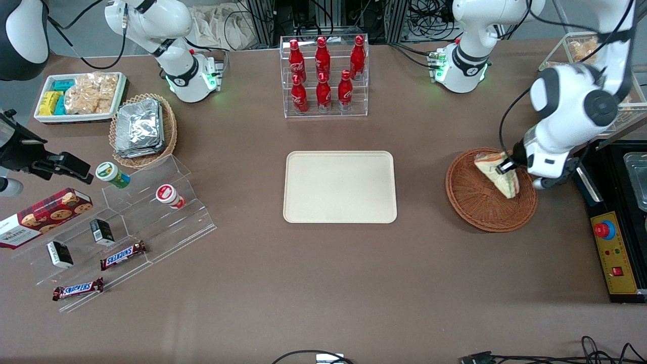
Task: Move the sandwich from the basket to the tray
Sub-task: 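Lift the sandwich out of the basket and carry it toward the cream tray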
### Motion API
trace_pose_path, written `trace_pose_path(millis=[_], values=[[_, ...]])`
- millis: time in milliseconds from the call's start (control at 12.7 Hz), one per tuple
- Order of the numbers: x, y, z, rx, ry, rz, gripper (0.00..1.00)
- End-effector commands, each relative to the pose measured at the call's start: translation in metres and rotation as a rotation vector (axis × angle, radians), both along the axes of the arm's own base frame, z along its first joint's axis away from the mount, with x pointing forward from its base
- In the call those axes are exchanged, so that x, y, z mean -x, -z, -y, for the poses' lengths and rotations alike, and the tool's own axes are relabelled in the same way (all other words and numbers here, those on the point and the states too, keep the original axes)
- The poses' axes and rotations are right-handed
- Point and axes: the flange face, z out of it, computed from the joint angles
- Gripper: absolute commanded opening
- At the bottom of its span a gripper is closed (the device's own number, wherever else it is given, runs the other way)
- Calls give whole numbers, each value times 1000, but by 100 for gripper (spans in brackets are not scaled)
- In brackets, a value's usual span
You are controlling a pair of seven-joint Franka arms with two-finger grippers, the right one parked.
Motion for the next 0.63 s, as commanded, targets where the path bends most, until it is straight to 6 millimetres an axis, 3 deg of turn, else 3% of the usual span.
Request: trace_pose_path(millis=[0, 157, 315, 393, 551], values=[[-20, -114, 3, -3, 63, -39, 3], [-24, -185, 24, -6, 122, -33, 3], [-24, -227, 53, -16, 181, -18, 4], [-23, -239, 84, -20, 214, -14, 8], [-12, -247, 176, -35, 230, -3, 8]])
